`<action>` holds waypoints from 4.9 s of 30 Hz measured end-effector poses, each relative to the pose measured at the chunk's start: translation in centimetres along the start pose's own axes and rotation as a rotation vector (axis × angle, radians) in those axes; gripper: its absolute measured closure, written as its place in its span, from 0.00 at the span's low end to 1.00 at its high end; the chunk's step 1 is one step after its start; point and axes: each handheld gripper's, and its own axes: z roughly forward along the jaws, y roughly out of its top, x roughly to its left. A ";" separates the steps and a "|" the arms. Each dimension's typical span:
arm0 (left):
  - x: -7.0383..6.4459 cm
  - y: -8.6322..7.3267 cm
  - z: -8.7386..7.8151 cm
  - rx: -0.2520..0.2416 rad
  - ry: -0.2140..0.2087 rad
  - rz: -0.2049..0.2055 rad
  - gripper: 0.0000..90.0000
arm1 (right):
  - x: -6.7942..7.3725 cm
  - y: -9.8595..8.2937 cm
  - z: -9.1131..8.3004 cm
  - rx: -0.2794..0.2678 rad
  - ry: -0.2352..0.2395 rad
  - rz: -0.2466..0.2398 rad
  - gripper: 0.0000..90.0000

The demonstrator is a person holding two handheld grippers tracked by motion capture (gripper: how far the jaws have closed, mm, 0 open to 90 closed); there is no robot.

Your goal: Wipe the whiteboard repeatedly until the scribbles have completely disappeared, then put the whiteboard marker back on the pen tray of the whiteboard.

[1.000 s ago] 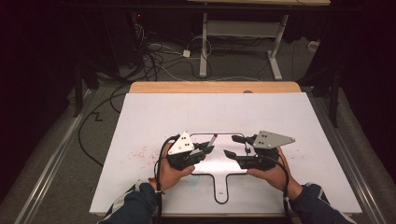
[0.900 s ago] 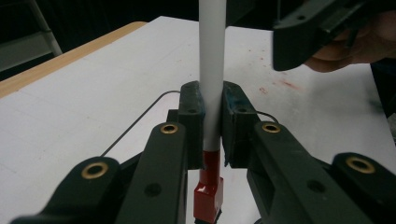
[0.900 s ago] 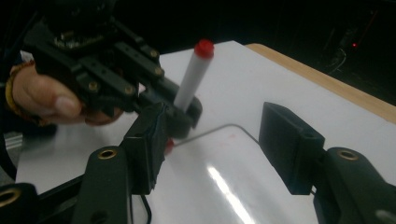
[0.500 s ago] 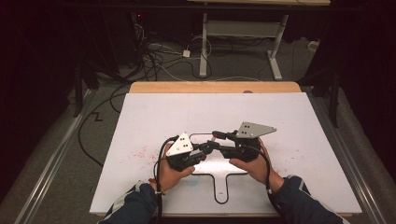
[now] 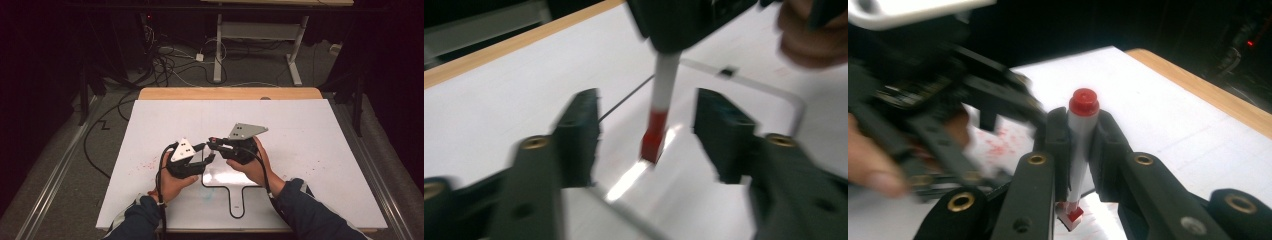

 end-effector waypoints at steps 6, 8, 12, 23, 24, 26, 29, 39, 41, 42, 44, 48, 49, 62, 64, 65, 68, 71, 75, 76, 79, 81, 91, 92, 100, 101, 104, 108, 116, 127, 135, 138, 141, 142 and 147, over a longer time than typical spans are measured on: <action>-0.3 -2.4 -2.9 0.041 0.099 0.084 0.31 | -0.8 0.0 2.9 0.092 -0.037 -0.026 0.90; -0.9 -2.9 -3.6 0.074 0.110 0.100 0.28 | -1.0 -0.1 3.5 0.107 -0.055 -0.030 0.90; -2.3 -3.9 -5.0 0.091 0.096 0.120 0.27 | -1.8 -0.3 4.8 0.109 -0.090 -0.044 0.90; -1.8 -4.8 -5.7 0.100 0.100 0.095 0.26 | -2.7 -0.7 4.7 0.082 -0.050 0.049 0.91; -1.9 -4.8 -5.7 0.100 0.096 0.089 0.26 | -2.2 -0.7 4.6 0.089 -0.037 0.037 0.91; -1.9 -4.7 -5.8 0.100 0.098 0.096 0.26 | -1.4 -0.7 4.1 0.102 -0.020 0.023 0.91; -2.0 -4.6 -5.6 0.101 0.098 0.092 0.26 | -1.3 -0.8 3.7 0.109 -0.009 0.040 0.91; -1.8 -4.8 -5.5 0.111 0.084 0.089 0.26 | -2.9 -1.0 3.9 0.096 -0.083 0.060 0.91; -1.8 -4.8 -5.5 0.114 0.081 0.080 0.26 | -2.2 -1.1 3.6 0.093 -0.037 0.067 0.91; -1.8 -4.8 -5.5 0.106 0.085 0.088 0.26 | -1.9 -1.1 3.4 0.097 -0.019 0.069 0.91; -1.9 -4.7 -5.5 0.107 0.083 0.092 0.26 | -1.3 -1.2 3.1 0.105 0.019 0.078 0.91; -2.0 -4.6 -5.3 0.115 0.079 0.096 0.26 | 0.2 -1.3 2.6 0.110 0.058 0.063 0.91; -2.1 -4.6 -5.3 0.117 0.076 0.096 0.26 | 0.4 -1.3 2.6 0.112 0.060 0.055 0.91; -2.0 -4.7 -5.1 0.123 0.066 0.080 0.26 | -0.9 -1.4 2.6 0.107 -0.021 0.069 0.91; -2.0 -4.7 -5.2 0.124 0.067 0.086 0.26 | 0.0 -1.4 2.3 0.114 0.013 0.039 0.91; -2.1 -4.7 -5.2 0.124 0.069 0.087 0.26 | 0.4 -1.5 2.1 0.116 0.029 0.032 0.91; -2.1 -4.6 -5.0 0.124 0.072 0.096 0.26 | 0.6 -1.5 1.7 0.123 0.014 0.012 0.91; -2.1 -4.7 -4.9 0.129 0.075 0.097 0.26 | -0.3 -1.7 1.5 0.128 -0.065 -0.010 0.91; -2.0 -4.8 -4.8 0.140 0.072 0.082 0.26 | -1.1 -1.9 1.3 0.121 -0.082 0.034 0.91; -1.9 -4.8 -4.8 0.142 0.071 0.081 0.26 | -0.9 -1.9 1.3 0.118 -0.059 0.040 0.91; -1.8 -4.8 -4.6 0.143 0.071 0.074 0.26 | 0.2 -1.9 1.6 0.109 0.022 0.060 0.91; -1.9 -4.8 -4.6 0.143 0.067 0.071 0.26 | 1.0 -1.7 1.8 0.112 0.021 0.023 0.91; -1.8 -4.9 -4.6 0.146 0.060 0.072 0.26 | -0.5 -2.0 3.7 0.017 -0.054 0.038 0.91; -1.7 -4.9 -4.6 0.145 0.059 0.071 0.26 | -0.5 -2.0 3.7 0.022 -0.035 0.043 0.91; -1.9 -4.9 -4.6 0.151 0.054 0.083 0.26 | 1.1 -1.8 2.0 0.092 0.022 0.035 0.91; -2.0 -4.9 -4.5 0.152 0.054 0.083 0.26 | 1.3 -1.9 1.6 0.094 0.029 0.038 0.91; -2.0 -4.9 -4.6 0.154 0.057 0.085 0.26 | 1.4 -2.1 -0.4 0.051 0.037 0.039 0.90; -1.9 -4.9 -4.5 0.162 0.064 0.083 0.26 | 0.9 -1.4 -5.1 -0.027 0.005 0.033 0.90; -1.9 -4.8 -4.3 0.164 0.100 0.097 0.26 | -1.2 -2.3 -12.7 -0.055 -0.064 0.085 0.90; -2.2 -4.6 -3.8 0.189 0.095 0.118 0.26 | -4.0 -5.3 -17.5 0.167 -0.090 0.241 0.90; -2.2 -4.6 -3.5 0.196 0.083 0.124 0.26 | -6.0 -7.7 -14.1 0.274 0.015 0.392 0.88; -2.2 -4.6 -3.3 0.200 0.081 0.126 0.26 | -6.6 -8.3 -12.5 0.284 0.023 0.417 0.87; -2.1 -4.5 -3.2 0.203 0.079 0.124 0.26 | -7.4 -9.3 -10.9 0.284 0.020 0.456 0.85; -2.1 -4.5 -3.2 0.208 0.075 0.112 0.26 | -7.6 -9.6 -10.4 0.295 0.005 0.463 0.84; -2.1 -4.4 -2.8 0.217 0.073 0.112 0.26 | -8.5 -10.6 -8.9 0.301 -0.063 0.449 0.82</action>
